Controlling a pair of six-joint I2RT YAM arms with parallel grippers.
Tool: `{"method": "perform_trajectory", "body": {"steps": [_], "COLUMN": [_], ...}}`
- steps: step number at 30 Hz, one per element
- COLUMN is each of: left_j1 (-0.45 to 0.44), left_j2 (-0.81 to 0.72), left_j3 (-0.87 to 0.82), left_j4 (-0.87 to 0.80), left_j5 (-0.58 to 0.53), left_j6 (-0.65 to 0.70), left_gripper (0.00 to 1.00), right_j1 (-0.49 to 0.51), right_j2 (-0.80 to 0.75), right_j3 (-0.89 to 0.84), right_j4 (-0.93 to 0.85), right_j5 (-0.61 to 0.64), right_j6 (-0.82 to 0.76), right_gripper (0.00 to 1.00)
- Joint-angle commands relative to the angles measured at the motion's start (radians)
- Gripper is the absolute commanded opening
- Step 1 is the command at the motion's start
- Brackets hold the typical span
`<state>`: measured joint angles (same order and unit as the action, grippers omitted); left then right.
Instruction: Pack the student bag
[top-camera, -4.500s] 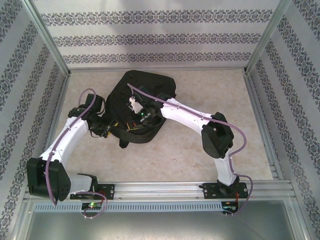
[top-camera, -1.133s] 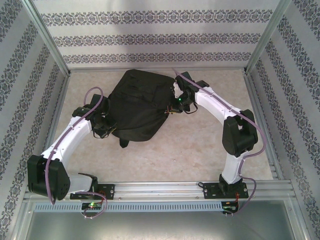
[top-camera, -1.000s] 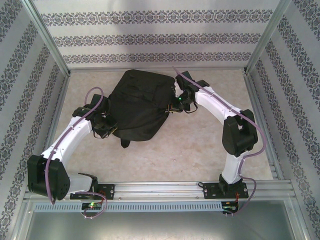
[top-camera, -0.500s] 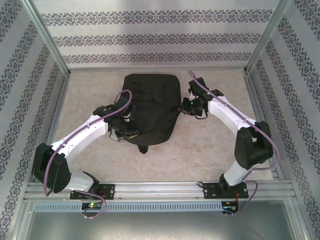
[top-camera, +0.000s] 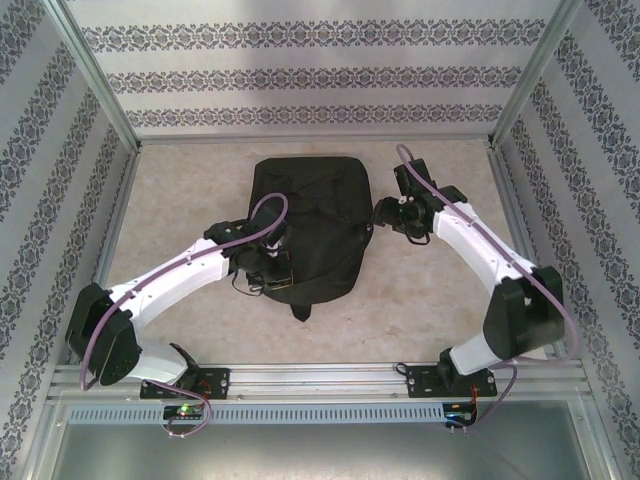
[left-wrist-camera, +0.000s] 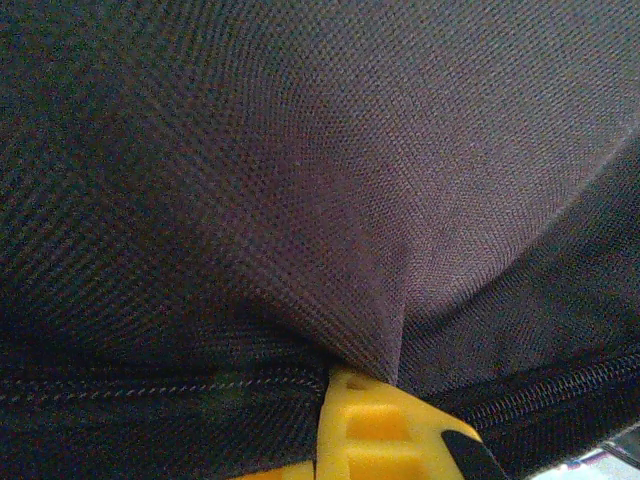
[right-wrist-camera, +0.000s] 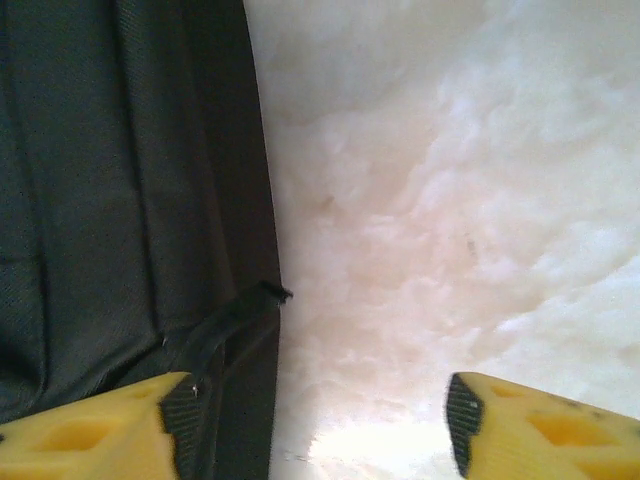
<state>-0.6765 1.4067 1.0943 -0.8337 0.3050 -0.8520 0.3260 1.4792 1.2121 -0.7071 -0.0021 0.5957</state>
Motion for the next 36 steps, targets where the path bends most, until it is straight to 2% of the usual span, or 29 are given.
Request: {"method": "perform_trajectory", "body": {"steps": [1,4,9,10,11,12,13,14,15,17,20,21,23,25,27,29,30,32,35,36], "left_j1": [-0.049,-0.065,-0.084,-0.087,-0.089,-0.090,-0.089,-0.087,-0.086,-0.055,0.115,0.176,0.255,0.291,0.358,0.416,0.453,0.545,0.680,0.706], "left_j2": [0.003,-0.002,-0.023,-0.022,-0.019,-0.014,-0.012,-0.017,-0.034,-0.096,-0.189,-0.214,-0.246,-0.267,-0.272,-0.268,-0.263,-0.240,-0.192,-0.183], "left_j3": [0.013,0.004,-0.021,-0.023,-0.018,0.005,0.038,0.086,0.133,0.182,0.162,0.147,0.116,0.042,-0.054,-0.162,-0.217,-0.306,-0.427,-0.471], "left_j4": [-0.033,-0.053,-0.054,-0.047,-0.045,-0.064,-0.088,-0.115,-0.134,-0.105,0.031,0.067,0.099,0.193,0.350,0.503,0.571,0.672,0.821,0.893], "left_j5": [0.031,0.033,0.047,0.057,0.072,0.067,0.049,0.034,0.003,-0.051,0.020,-0.010,-0.222,-0.486,-0.580,-0.606,-0.627,-0.597,-0.441,-0.426], "left_j6": [0.011,0.013,0.009,0.011,0.023,0.037,0.058,0.109,0.158,0.208,0.263,0.266,0.283,0.366,0.538,0.703,0.734,0.748,0.701,0.683], "left_gripper": [0.00,0.00,0.00,0.03,0.16,0.36,0.51,0.67,0.99,0.99,0.99,0.99,0.99,0.99,0.99,0.99,0.99,0.99,0.99,0.99], "right_j1": [0.075,0.118,0.107,0.102,0.094,0.086,0.081,0.075,0.071,0.074,0.073,0.075,0.074,0.047,-0.005,-0.040,-0.044,-0.066,-0.164,-0.204], "right_j2": [-0.095,-0.156,-0.198,-0.198,-0.196,-0.193,-0.191,-0.198,-0.213,-0.253,-0.336,-0.371,-0.414,-0.427,-0.422,-0.399,-0.382,-0.345,-0.318,-0.309], "right_j3": [0.059,0.057,0.028,0.025,0.027,0.040,0.055,0.067,0.075,0.075,0.021,-0.028,-0.129,-0.256,-0.390,-0.449,-0.465,-0.496,-0.598,-0.644], "right_j4": [-0.071,-0.069,-0.052,-0.045,-0.041,-0.048,-0.055,-0.047,-0.034,-0.002,0.093,0.159,0.312,0.521,0.734,0.815,0.819,0.830,0.903,0.940], "right_j5": [0.209,0.283,0.240,0.226,0.208,0.192,0.179,0.146,0.103,0.075,0.117,0.152,0.277,0.305,0.295,0.225,0.213,0.223,0.155,0.135], "right_j6": [-0.066,-0.116,-0.115,-0.118,-0.121,-0.129,-0.139,-0.166,-0.197,-0.223,-0.218,-0.227,-0.225,-0.331,-0.392,-0.503,-0.563,-0.609,-0.598,-0.579], "right_gripper": [0.77,0.79,0.79,0.79,0.80,0.83,0.96,0.98,0.98,0.98,0.98,0.98,0.98,0.98,0.98,0.98,0.98,0.98,0.98,0.98]}}
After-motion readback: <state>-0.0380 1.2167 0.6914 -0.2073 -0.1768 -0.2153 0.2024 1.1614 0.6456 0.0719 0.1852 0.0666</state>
